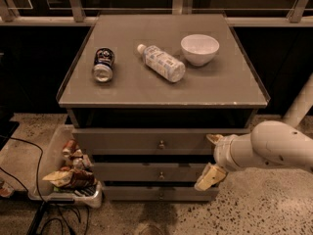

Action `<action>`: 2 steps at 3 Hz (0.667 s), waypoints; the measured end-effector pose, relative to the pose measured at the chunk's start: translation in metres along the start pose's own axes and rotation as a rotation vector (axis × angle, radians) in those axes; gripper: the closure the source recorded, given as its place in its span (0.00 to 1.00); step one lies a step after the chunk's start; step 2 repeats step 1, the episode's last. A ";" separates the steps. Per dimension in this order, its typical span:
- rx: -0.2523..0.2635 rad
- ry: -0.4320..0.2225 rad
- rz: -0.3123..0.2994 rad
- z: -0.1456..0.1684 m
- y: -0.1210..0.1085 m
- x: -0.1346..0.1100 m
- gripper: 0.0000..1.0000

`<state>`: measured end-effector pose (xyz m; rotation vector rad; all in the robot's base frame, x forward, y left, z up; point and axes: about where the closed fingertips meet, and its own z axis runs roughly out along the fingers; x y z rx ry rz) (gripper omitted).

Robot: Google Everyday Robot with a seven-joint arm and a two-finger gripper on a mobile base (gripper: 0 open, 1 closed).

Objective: Close top drawer

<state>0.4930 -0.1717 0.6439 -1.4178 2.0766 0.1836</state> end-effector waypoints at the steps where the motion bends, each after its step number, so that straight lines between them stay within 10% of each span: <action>1: 0.000 0.000 0.000 0.000 0.000 0.000 0.00; 2: 0.000 0.000 0.000 0.000 0.000 0.000 0.00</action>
Offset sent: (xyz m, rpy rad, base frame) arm 0.0000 0.0000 0.0000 0.0000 0.0000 0.0000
